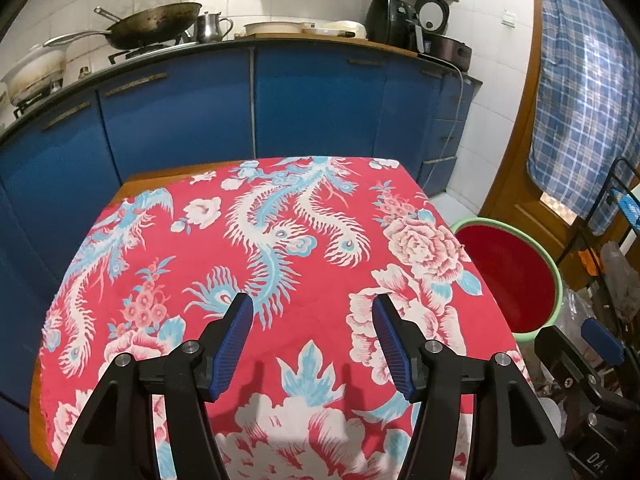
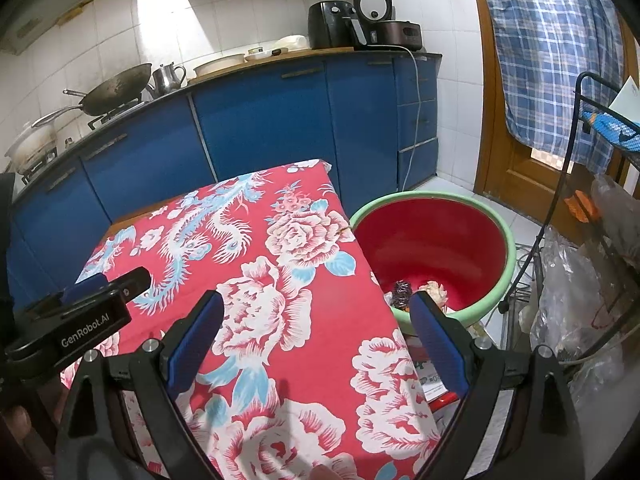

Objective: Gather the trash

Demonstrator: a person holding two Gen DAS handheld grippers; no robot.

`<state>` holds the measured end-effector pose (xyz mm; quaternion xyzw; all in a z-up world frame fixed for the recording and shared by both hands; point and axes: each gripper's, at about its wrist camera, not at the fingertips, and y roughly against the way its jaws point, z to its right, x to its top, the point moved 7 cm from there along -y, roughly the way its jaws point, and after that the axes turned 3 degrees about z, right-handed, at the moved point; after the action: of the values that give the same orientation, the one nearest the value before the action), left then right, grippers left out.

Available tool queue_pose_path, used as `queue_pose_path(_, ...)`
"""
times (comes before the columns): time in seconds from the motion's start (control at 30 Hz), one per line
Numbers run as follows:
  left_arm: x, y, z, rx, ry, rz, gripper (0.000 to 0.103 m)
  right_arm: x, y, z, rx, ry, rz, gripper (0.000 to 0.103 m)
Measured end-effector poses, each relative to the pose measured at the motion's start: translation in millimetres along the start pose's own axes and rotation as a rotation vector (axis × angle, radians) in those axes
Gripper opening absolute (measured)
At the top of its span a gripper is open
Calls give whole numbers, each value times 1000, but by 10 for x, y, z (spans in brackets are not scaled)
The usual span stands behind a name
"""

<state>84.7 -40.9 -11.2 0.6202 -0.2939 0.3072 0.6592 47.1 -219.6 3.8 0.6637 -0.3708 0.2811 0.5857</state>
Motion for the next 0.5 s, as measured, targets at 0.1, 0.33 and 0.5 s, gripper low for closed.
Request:
queue_pose_path(0.1, 0, -1, 1, -1, -1, 0, 64, 2, 1, 3, 0, 1, 1, 93)
queue_pose_path(0.33, -1, -3, 2, 0, 1, 1, 64, 2, 4, 4, 0, 2, 1, 93)
queue_pose_path(0.5, 3, 0, 0, 2, 1, -1, 64, 1, 5, 5, 0, 1, 1, 93)
